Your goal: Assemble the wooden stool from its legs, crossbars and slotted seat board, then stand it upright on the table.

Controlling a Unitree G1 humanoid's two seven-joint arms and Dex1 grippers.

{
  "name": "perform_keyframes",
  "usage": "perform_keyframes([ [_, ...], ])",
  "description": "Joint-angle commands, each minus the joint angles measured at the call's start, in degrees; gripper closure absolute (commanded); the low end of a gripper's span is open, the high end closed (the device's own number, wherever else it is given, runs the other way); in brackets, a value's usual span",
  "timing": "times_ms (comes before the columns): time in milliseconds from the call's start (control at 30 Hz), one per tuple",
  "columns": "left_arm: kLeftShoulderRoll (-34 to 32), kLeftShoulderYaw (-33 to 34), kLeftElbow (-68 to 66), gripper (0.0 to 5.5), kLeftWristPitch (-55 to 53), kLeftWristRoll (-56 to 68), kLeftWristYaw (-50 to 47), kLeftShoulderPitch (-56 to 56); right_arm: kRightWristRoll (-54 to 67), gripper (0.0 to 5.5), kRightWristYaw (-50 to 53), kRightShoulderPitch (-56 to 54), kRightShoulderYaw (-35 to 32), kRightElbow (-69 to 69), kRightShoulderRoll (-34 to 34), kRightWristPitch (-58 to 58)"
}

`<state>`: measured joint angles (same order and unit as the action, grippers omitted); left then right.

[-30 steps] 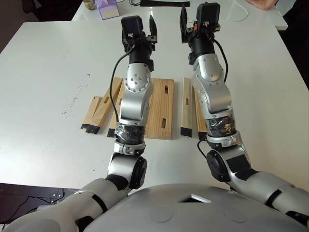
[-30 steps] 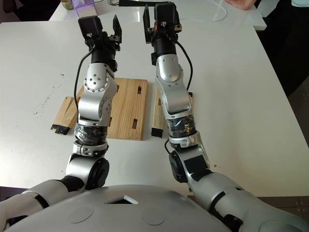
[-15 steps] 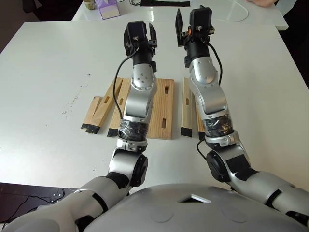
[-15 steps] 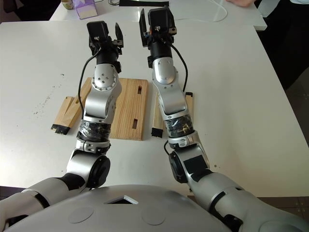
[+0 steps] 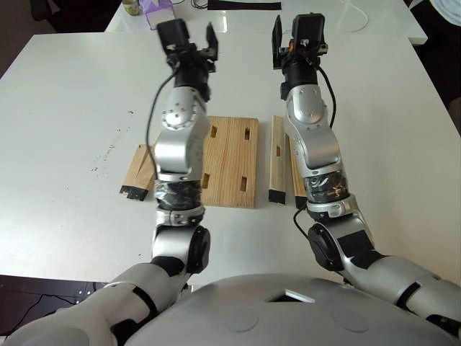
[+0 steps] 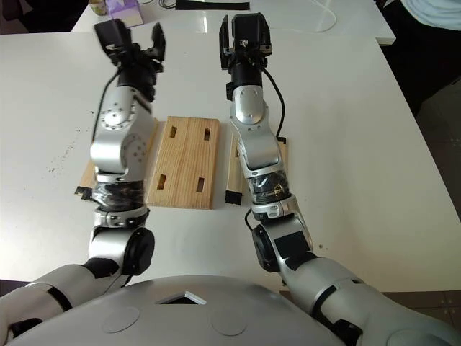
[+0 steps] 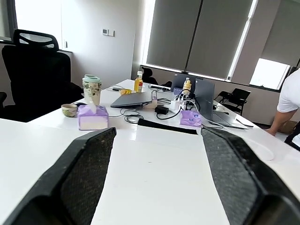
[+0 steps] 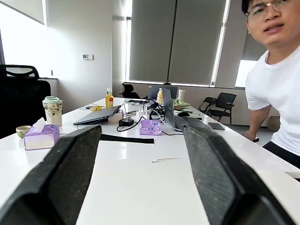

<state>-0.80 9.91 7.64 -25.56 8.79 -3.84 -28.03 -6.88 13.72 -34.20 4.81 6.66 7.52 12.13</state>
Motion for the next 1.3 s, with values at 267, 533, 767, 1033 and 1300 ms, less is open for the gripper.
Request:
perform_keyframes([
  [267,-24.2,9.6,-3.8,2.13,-3.5,9.2,26.4,13.1,1.2,2.31,0.1,5.0,-3.3,-4.3,0.0,0.7],
  [533,-40.8,8.3,-16.5,2.13,-2.5,7.9,44.0,20.6,-0.5,2.31,0.3,8.9,-3.4,-8.2,-1.7,1.5],
  [767,-41.0,0.7,-24.3,2.13,-1.4,5.5,48.7,16.4,-0.9,2.31,1.9,12.4,-4.0,-10.9,-0.9,2.3],
  [1033,-43.1,-3.5,-29.3,2.13,0.1,2.3,50.4,15.2,-1.2,2.31,3.4,13.9,-4.7,-11.9,-0.3,2.0],
  [1300,-44.6,-4.2,-30.0,2.13,-0.7,1.6,53.7,15.7,-1.2,2.31,5.5,15.3,-5.1,-12.6,0.3,1.8],
])
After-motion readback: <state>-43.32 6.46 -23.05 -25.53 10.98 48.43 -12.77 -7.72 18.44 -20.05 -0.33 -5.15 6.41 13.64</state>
